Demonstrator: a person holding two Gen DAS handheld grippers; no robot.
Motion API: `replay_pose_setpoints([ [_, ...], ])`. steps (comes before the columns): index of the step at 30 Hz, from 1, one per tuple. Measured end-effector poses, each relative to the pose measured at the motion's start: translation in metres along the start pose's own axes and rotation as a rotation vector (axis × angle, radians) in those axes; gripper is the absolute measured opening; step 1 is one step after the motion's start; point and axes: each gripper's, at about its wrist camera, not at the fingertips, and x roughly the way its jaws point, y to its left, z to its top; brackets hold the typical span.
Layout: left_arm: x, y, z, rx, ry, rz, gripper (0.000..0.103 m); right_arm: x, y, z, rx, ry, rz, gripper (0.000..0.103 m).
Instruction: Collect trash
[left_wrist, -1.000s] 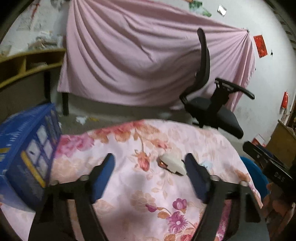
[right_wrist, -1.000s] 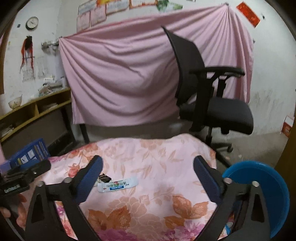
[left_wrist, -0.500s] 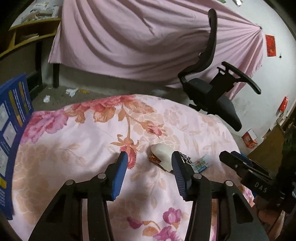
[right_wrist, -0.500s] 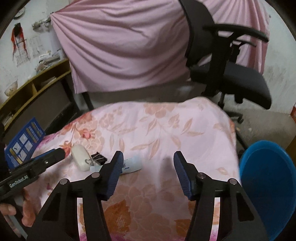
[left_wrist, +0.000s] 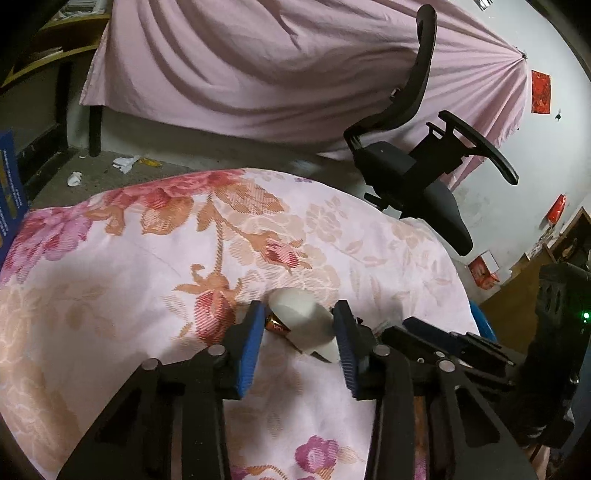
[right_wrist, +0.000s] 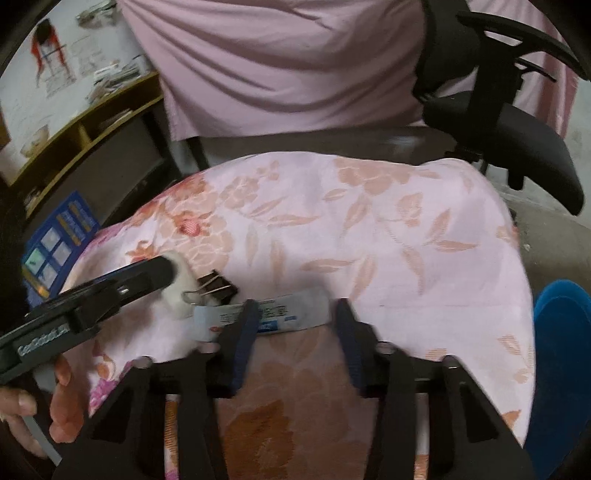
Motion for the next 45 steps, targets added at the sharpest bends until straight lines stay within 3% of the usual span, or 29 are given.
replay_pose_setpoints([
  [3,0.001,-0.003,0.0,0.007,-0.002,-0.005,0.029,0.0,-0.003,-0.003,0.022,0.009,0.058,0.012],
  [9,-0.005,0.002,-0.002,-0.008,-0.026,-0.022,0.023,-0.007,-0.007,-0.009,0.054,-0.006,0.1,0.005],
  [15,-0.013,0.009,-0.004,-0.005,-0.022,-0.032,0.018,-0.019,-0.014,-0.017,0.099,-0.035,0.105,0.005],
  [17,-0.015,0.011,-0.005,0.019,-0.008,0.012,0.0,-0.019,-0.016,-0.016,0.109,-0.036,0.108,0.005],
  [18,-0.012,0.012,-0.006,0.032,0.009,0.039,0.0,-0.019,-0.016,-0.016,0.111,-0.035,0.11,0.005],
  [21,-0.01,0.024,-0.007,-0.009,0.03,0.006,0.0,-0.016,-0.013,-0.013,0.103,-0.024,0.099,0.006],
  [25,-0.014,0.029,-0.007,-0.003,0.026,0.015,0.0,-0.014,-0.01,-0.011,0.115,-0.024,0.101,0.009],
  [27,-0.016,0.03,-0.009,-0.005,0.022,0.018,0.0,-0.013,-0.009,-0.011,0.124,-0.023,0.109,0.016],
  [30,-0.018,0.031,-0.008,-0.008,0.019,0.021,0.0,-0.012,-0.001,-0.008,0.135,-0.026,0.129,0.042],
  [34,-0.024,0.039,-0.005,-0.021,0.008,0.037,0.0,-0.005,0.016,-0.005,0.106,-0.02,0.123,0.052],
  [36,-0.028,0.047,-0.004,-0.04,0.004,0.036,0.0,-0.002,0.024,-0.004,0.089,-0.025,0.12,0.067],
  [42,-0.033,0.059,-0.001,-0.073,0.006,0.017,0.0,0.008,0.047,0.0,0.008,-0.014,0.082,0.08],
  [45,-0.033,0.06,0.0,-0.069,0.005,0.019,0.0,0.013,0.054,0.0,-0.034,0.002,0.047,0.08],
])
